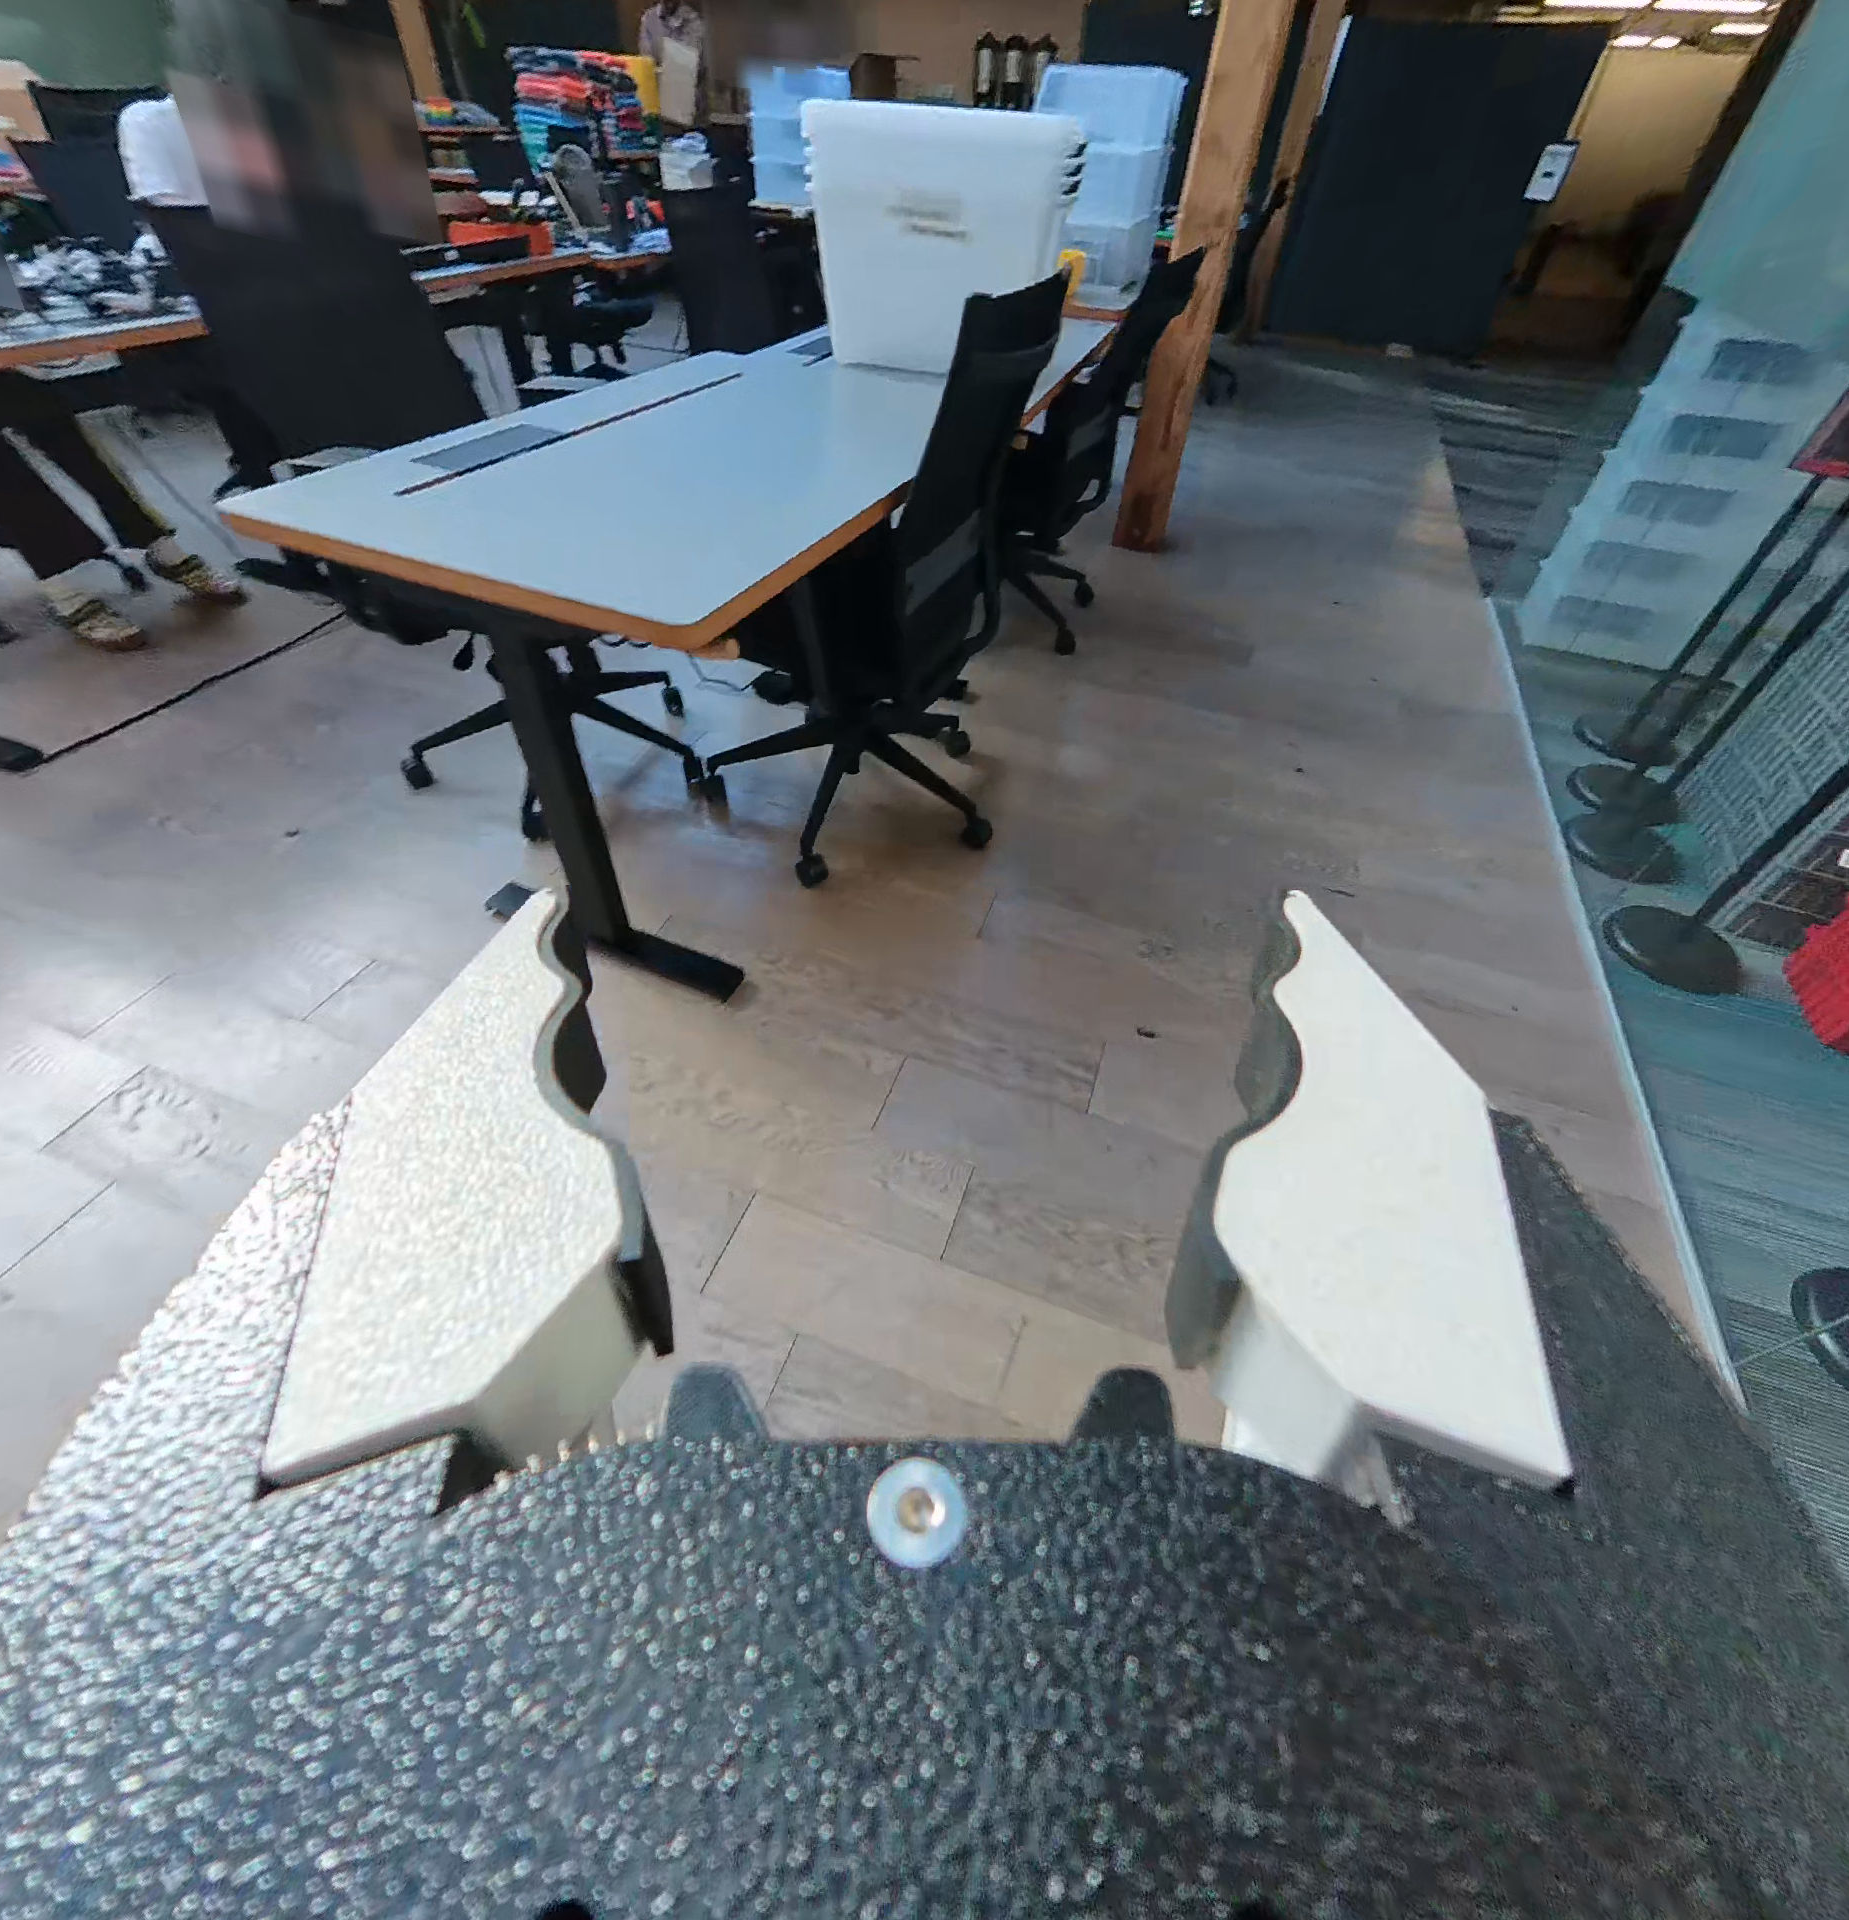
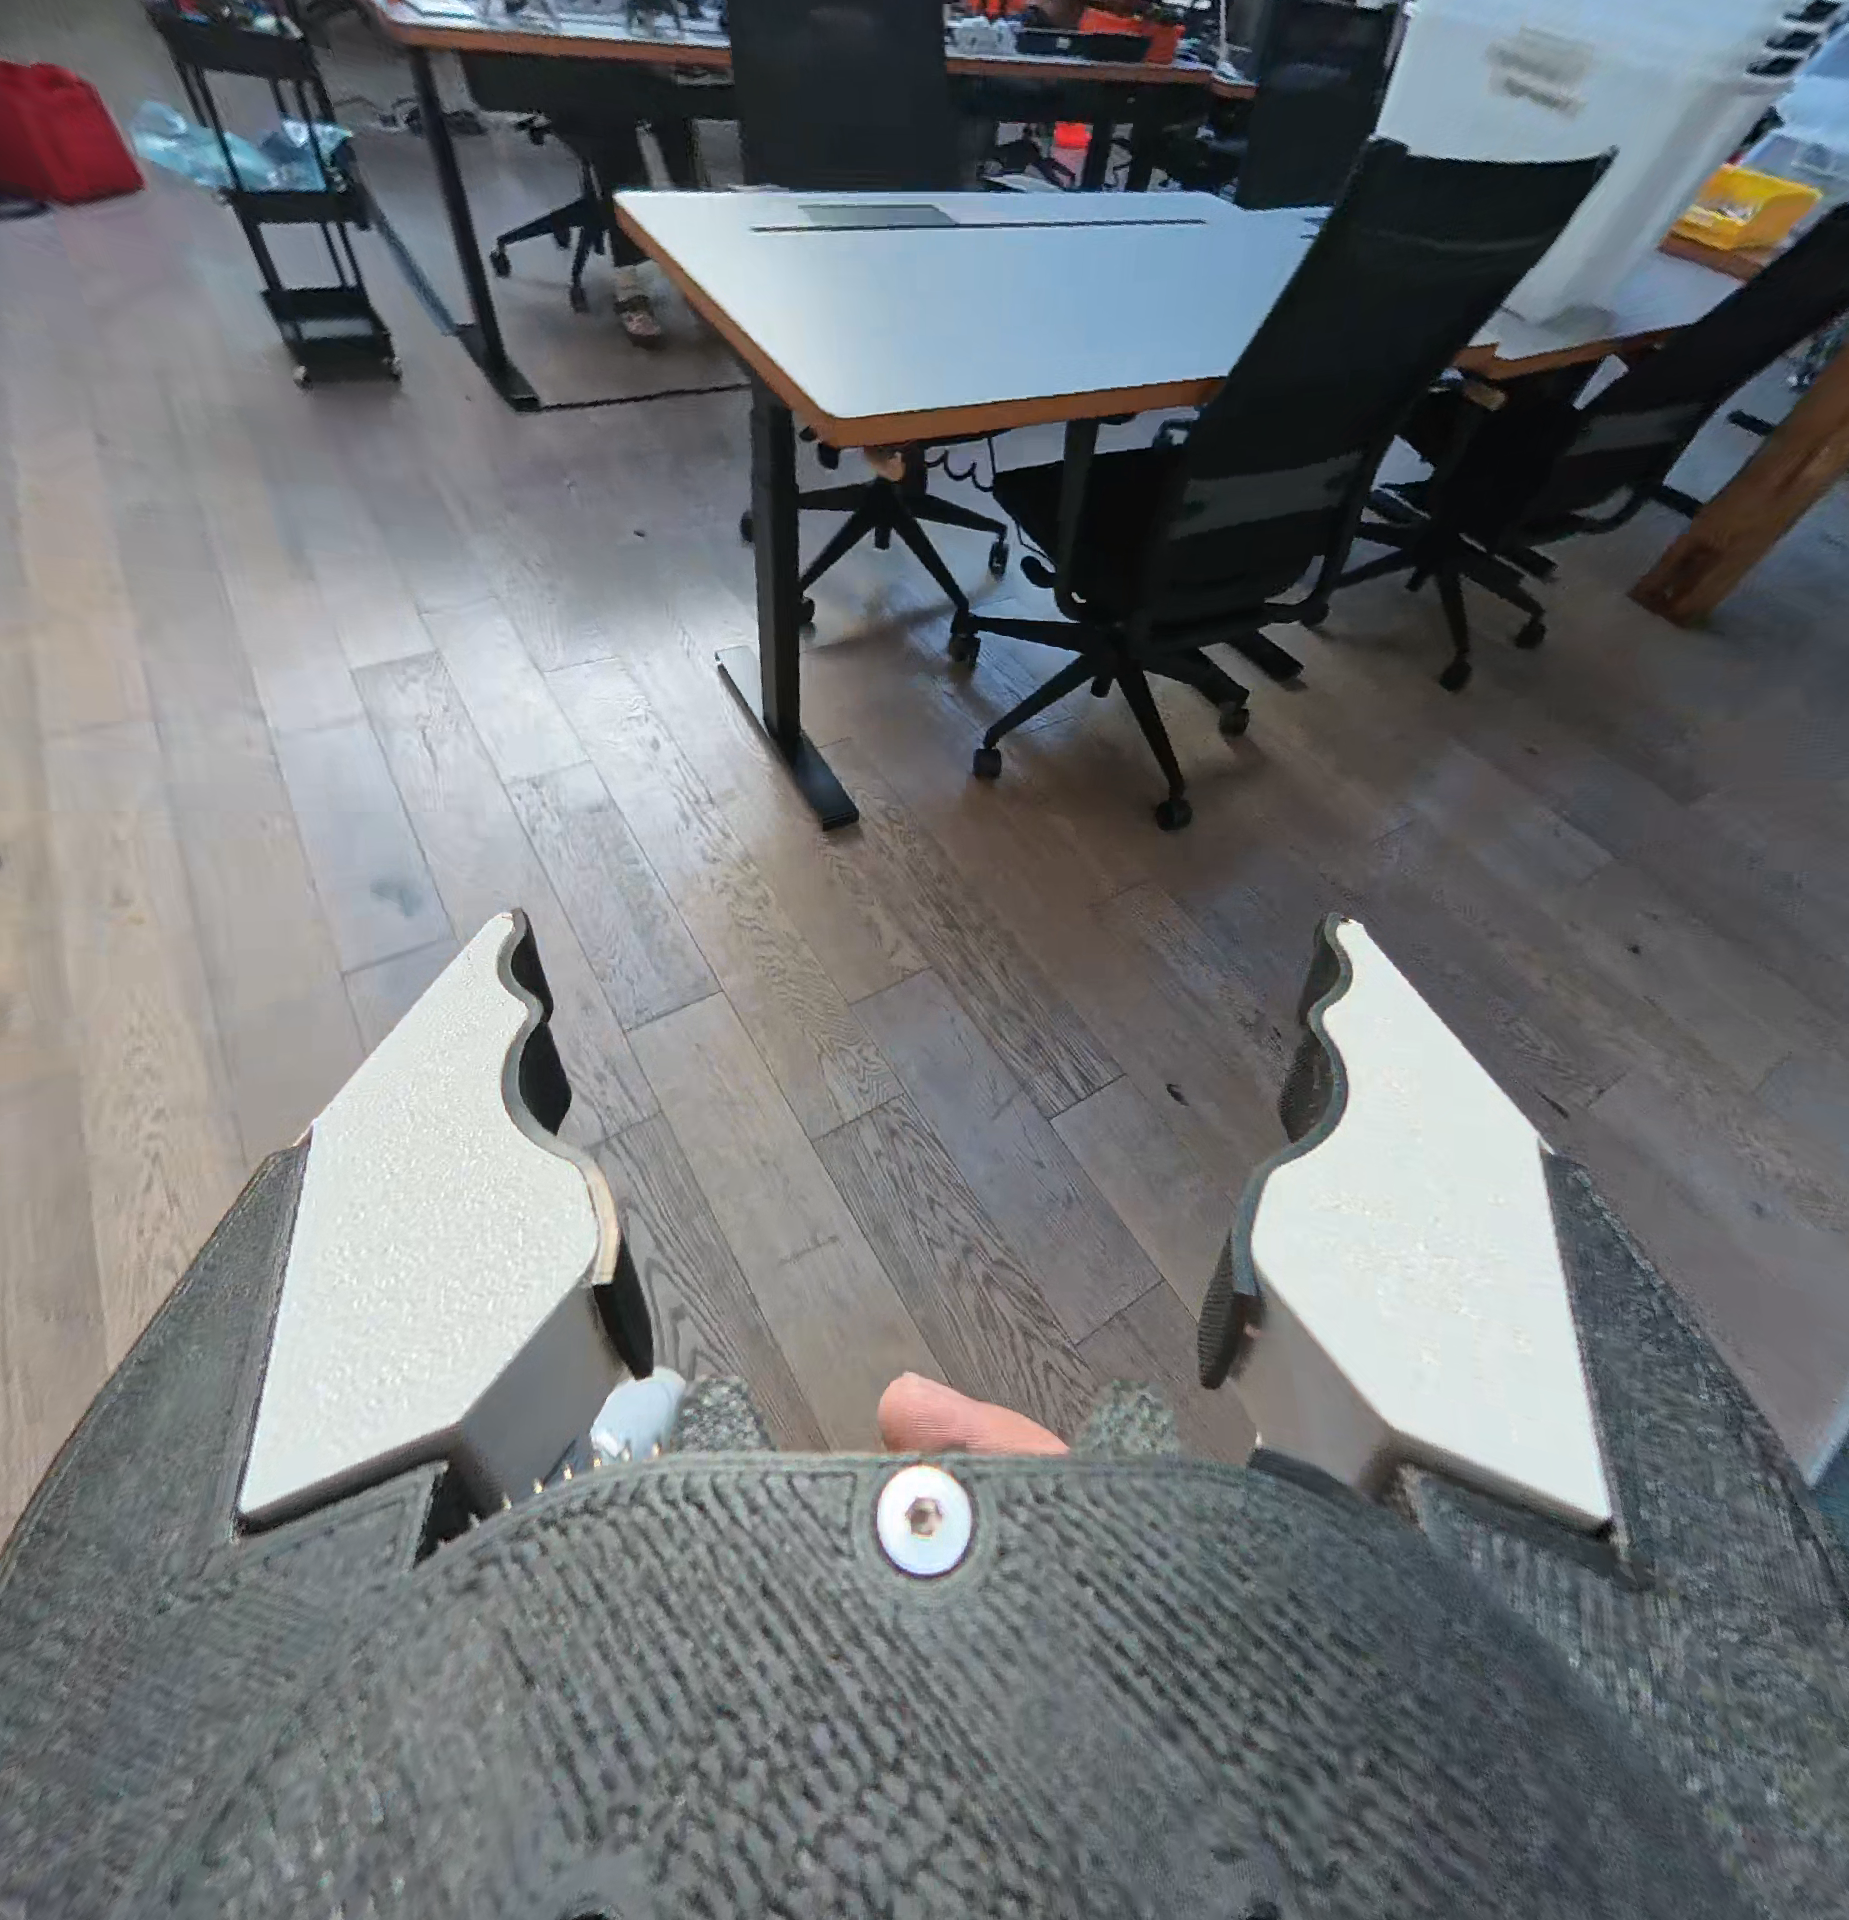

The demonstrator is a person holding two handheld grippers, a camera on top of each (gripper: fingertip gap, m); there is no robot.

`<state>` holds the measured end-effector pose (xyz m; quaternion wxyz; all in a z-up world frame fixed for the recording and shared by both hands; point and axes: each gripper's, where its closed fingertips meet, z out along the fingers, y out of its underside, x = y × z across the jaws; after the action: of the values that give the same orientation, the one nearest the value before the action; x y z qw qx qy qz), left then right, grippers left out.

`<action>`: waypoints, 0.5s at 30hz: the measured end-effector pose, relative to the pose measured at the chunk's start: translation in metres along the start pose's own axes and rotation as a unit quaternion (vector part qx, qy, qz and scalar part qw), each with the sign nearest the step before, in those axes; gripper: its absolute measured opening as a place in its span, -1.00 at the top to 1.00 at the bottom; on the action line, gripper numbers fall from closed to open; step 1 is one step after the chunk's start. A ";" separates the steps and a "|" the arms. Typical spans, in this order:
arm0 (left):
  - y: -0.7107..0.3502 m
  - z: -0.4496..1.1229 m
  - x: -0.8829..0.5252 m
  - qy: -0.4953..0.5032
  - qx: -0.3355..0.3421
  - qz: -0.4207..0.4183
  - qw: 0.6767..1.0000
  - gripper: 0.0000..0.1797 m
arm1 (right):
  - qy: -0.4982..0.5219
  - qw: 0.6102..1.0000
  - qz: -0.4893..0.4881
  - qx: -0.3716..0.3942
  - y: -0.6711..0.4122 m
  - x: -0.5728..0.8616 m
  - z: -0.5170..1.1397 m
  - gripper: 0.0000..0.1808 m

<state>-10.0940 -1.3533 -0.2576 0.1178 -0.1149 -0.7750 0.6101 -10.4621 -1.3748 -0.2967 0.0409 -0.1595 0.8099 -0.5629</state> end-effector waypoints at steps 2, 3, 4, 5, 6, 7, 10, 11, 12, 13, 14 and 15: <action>-0.022 0.073 0.007 0.037 0.004 0.003 0.999 -0.41 | 0.023 0.999 0.024 0.001 -0.012 0.041 0.034 -0.46; -0.033 0.111 0.010 0.053 0.000 0.004 0.999 -0.43 | 0.046 0.998 0.032 -0.001 -0.016 0.062 0.047 -0.45; -0.044 0.146 0.015 0.070 -0.006 0.003 0.998 -0.44 | 0.063 0.997 0.038 -0.008 -0.019 0.082 0.060 -0.46; -0.056 0.180 0.022 0.088 -0.010 0.003 0.996 -0.45 | 0.073 0.996 0.043 -0.016 -0.020 0.100 0.070 -0.45; -0.069 0.212 0.032 0.110 -0.010 0.007 0.994 -0.46 | 0.085 0.995 0.044 -0.020 -0.022 0.118 0.079 -0.44; -0.081 0.243 0.043 0.134 -0.010 0.015 0.991 -0.47 | 0.102 0.993 0.046 -0.023 -0.021 0.136 0.085 -0.44; -0.106 0.328 0.079 0.197 -0.016 0.048 0.979 -0.50 | 0.152 0.985 0.075 -0.038 -0.010 0.191 0.101 -0.45; -0.111 0.356 0.090 0.211 -0.015 0.062 0.975 -0.50 | 0.162 0.982 0.083 -0.041 -0.005 0.207 0.107 -0.46; -0.116 0.383 0.101 0.223 -0.013 0.074 0.972 -0.50 | 0.171 0.980 0.090 -0.046 0.001 0.224 0.115 -0.46; -0.119 0.411 0.110 0.232 -0.012 0.084 0.969 -0.50 | 0.183 0.977 0.097 -0.051 0.008 0.242 0.125 -0.46; -0.123 0.439 0.120 0.239 -0.012 0.090 0.967 -0.49 | 0.193 0.974 0.104 -0.054 0.012 0.261 0.136 -0.45; -0.127 0.467 0.130 0.245 -0.011 0.092 0.965 -0.49 | 0.200 0.972 0.108 -0.052 0.013 0.280 0.150 -0.44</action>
<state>-10.3718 -1.7697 -0.2350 0.2462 -0.3334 -0.7150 0.5630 -10.6932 -1.5907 -0.3318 -0.0694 0.0428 0.8422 -0.5330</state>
